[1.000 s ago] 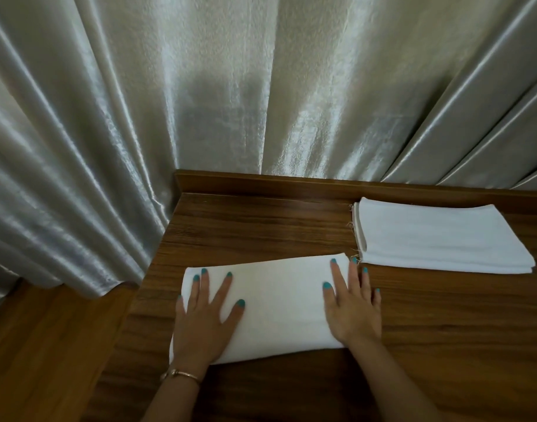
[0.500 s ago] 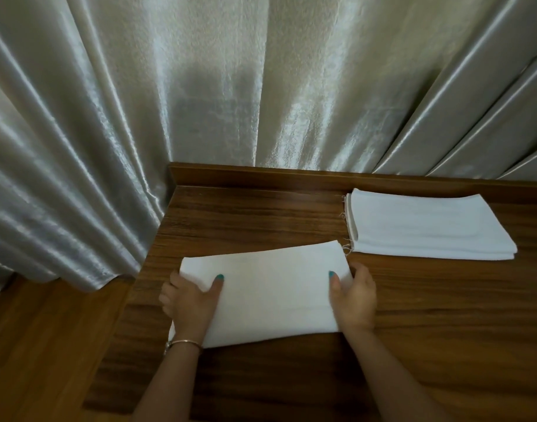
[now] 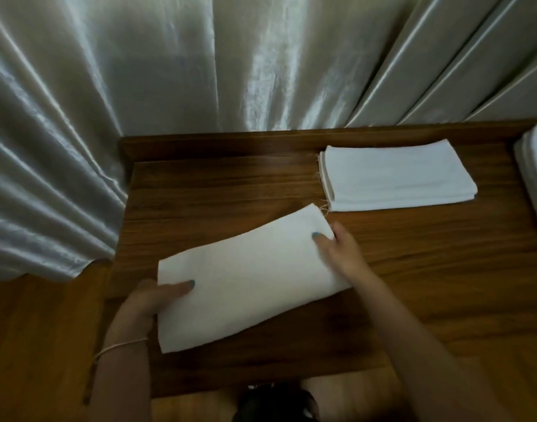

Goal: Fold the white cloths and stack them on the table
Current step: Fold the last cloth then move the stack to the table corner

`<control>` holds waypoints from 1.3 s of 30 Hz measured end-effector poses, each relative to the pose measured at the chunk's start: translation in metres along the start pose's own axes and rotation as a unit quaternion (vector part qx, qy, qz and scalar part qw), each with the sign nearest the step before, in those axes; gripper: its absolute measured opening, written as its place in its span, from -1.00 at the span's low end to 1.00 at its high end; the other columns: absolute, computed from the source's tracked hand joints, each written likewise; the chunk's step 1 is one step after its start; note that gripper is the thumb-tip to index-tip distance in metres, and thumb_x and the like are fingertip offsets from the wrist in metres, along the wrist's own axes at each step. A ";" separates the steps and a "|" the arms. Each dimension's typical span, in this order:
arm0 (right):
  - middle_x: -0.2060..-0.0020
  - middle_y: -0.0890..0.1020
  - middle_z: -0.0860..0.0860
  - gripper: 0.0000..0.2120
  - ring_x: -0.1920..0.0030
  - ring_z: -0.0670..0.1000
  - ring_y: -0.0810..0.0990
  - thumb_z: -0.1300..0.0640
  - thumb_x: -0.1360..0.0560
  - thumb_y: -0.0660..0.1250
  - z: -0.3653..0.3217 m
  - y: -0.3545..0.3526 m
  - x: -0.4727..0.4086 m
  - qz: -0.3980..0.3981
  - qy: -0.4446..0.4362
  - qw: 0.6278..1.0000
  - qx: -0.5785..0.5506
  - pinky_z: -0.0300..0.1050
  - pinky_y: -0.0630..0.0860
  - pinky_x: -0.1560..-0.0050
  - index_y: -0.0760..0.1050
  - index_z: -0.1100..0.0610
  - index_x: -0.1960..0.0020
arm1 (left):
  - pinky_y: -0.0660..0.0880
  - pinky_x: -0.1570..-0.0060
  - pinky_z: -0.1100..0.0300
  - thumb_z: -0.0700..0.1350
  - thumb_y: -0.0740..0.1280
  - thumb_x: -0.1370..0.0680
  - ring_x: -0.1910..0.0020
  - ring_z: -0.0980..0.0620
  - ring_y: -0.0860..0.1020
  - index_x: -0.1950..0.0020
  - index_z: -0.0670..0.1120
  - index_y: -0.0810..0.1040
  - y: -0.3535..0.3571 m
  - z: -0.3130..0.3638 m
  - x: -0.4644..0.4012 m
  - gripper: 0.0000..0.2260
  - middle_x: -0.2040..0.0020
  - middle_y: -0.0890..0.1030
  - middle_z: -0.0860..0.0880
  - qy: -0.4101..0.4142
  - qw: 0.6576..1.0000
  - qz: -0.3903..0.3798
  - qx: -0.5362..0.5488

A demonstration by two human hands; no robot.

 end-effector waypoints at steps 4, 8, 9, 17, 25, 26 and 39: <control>0.32 0.52 -0.07 -0.85 0.31 -0.07 0.53 -0.14 -0.57 0.17 -0.030 -0.027 0.016 0.033 -0.138 0.984 0.106 -0.13 0.41 0.34 0.30 -0.08 0.00 | 0.39 -0.25 -0.25 -0.06 0.55 -0.33 -0.29 -0.32 0.41 -0.41 -0.28 0.31 0.011 0.011 0.017 -0.25 -0.36 0.41 -0.29 -0.030 0.999 -0.002 0.045; 0.28 0.57 0.00 -0.89 0.33 -0.01 0.58 -0.14 -0.59 0.14 -0.043 -0.095 0.003 0.086 -0.153 0.983 0.056 -0.02 0.52 0.40 0.28 -0.14 -0.06 | 0.48 -0.15 -0.21 -0.04 0.47 -0.41 -0.11 -0.25 0.56 -0.20 -0.24 0.51 0.047 0.093 0.044 -0.55 -0.16 0.59 -0.25 0.061 0.987 -0.071 0.128; 0.28 0.57 0.00 -0.86 0.35 -0.02 0.57 -0.15 -0.59 0.14 -0.042 -0.118 -0.005 0.104 -0.152 0.982 0.034 -0.04 0.51 0.42 0.29 -0.13 -0.09 | 0.50 -0.12 -0.18 0.00 0.42 -0.46 -0.08 -0.22 0.57 -0.16 -0.20 0.54 0.059 0.118 0.050 -0.63 -0.12 0.61 -0.21 0.100 0.984 -0.078 0.125; 0.27 0.52 -0.09 -0.80 0.29 0.01 0.56 -0.24 -0.59 0.05 -0.016 -0.295 -0.084 0.238 -0.158 0.957 0.056 -0.06 0.46 0.33 0.26 -0.14 -0.02 | 0.36 0.07 0.12 0.02 0.18 -0.61 0.02 0.00 0.45 -0.25 -0.18 0.30 0.210 0.292 0.078 -0.67 -0.05 0.45 -0.02 0.375 0.926 0.034 0.000; 0.20 0.50 -0.13 -0.78 0.09 0.10 0.55 -0.17 -0.60 0.09 0.024 -0.354 -0.185 0.158 -0.139 0.973 0.094 0.07 0.49 0.09 0.29 -0.03 -0.03 | 0.36 0.41 0.21 0.00 0.23 -0.60 0.32 0.11 0.46 -0.07 -0.12 0.34 0.302 0.314 0.064 -0.79 0.22 0.48 0.04 0.416 0.899 0.137 -0.014; 0.21 0.50 -0.12 -0.78 0.11 0.10 0.56 -0.18 -0.59 0.09 0.026 -0.354 -0.194 0.151 -0.137 0.974 0.095 0.09 0.51 0.10 0.29 -0.03 -0.04 | 0.36 0.42 0.21 0.01 0.23 -0.59 0.35 0.11 0.45 -0.06 -0.11 0.33 0.306 0.313 0.061 -0.79 0.26 0.47 0.05 0.408 0.901 0.145 -0.022; 0.34 0.42 -0.04 -0.69 0.32 0.08 0.45 -0.17 -0.61 0.05 0.059 -0.334 -0.231 0.160 -0.066 0.967 0.188 -0.14 0.29 0.39 0.27 0.07 -0.13 | 0.38 0.26 -0.01 0.05 0.12 -0.62 0.11 -0.39 0.56 -0.12 -0.15 0.29 0.325 0.306 0.047 -0.74 0.07 0.58 -0.36 0.329 0.866 0.271 -0.261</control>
Point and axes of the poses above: each hand's wrist, its own x-axis away from the middle knuckle, its own y-axis out of the palm, z = x × y, the point moved 8 cm from there along -x, towards the middle knuckle
